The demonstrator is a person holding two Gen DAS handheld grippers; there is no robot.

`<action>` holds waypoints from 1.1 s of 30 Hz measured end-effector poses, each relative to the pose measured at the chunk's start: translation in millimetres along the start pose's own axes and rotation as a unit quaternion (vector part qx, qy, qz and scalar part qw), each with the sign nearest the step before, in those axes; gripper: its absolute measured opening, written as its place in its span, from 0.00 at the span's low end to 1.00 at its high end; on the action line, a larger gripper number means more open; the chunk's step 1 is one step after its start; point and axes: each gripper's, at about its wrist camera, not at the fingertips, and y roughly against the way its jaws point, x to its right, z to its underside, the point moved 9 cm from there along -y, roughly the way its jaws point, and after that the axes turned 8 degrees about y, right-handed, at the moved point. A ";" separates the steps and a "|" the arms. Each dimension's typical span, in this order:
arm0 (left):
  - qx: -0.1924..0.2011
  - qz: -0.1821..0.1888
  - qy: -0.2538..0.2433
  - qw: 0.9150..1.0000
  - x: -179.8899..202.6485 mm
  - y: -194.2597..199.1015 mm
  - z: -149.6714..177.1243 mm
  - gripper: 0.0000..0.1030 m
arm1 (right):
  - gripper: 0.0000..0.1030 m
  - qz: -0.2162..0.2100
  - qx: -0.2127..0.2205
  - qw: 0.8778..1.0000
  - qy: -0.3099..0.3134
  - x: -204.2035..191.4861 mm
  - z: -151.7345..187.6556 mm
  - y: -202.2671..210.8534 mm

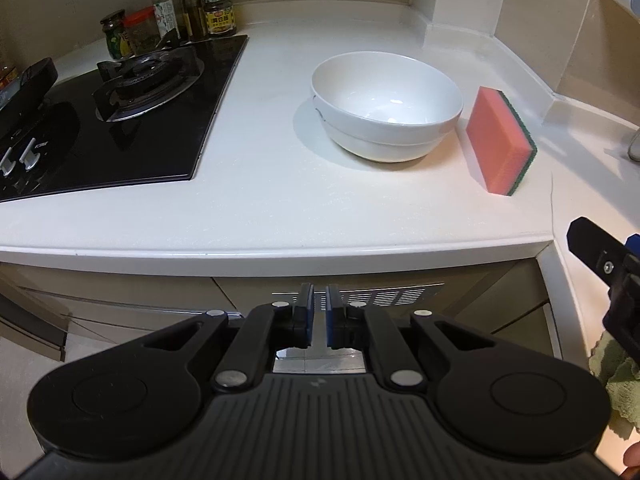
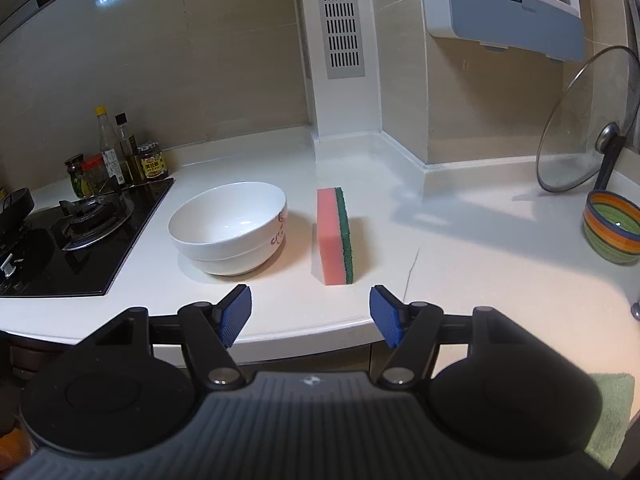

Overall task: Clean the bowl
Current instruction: 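Move the right gripper toward the pink-and-green sponge beside the white bowl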

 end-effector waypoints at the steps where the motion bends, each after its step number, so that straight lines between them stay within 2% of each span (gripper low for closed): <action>1: 0.000 0.000 0.000 1.000 1.0 0.5 0.1 0.05 | 0.60 0.002 -0.001 1.000 0.001 0.2 0.5 -0.3; 18: 0.011 0.002 0.002 1.000 14.0 1.3 -17.7 0.05 | 0.59 0.010 -0.015 1.000 0.020 4.1 -12.0 -15.3; 28: 0.014 0.002 0.007 1.000 2.2 3.4 -16.7 0.05 | 0.57 0.006 -0.019 1.000 0.022 -1.7 -18.8 -21.8; 33: 0.010 0.004 0.005 1.000 -1.6 3.9 -12.8 0.05 | 0.57 0.019 -0.030 0.999 0.026 -4.3 -16.9 -26.5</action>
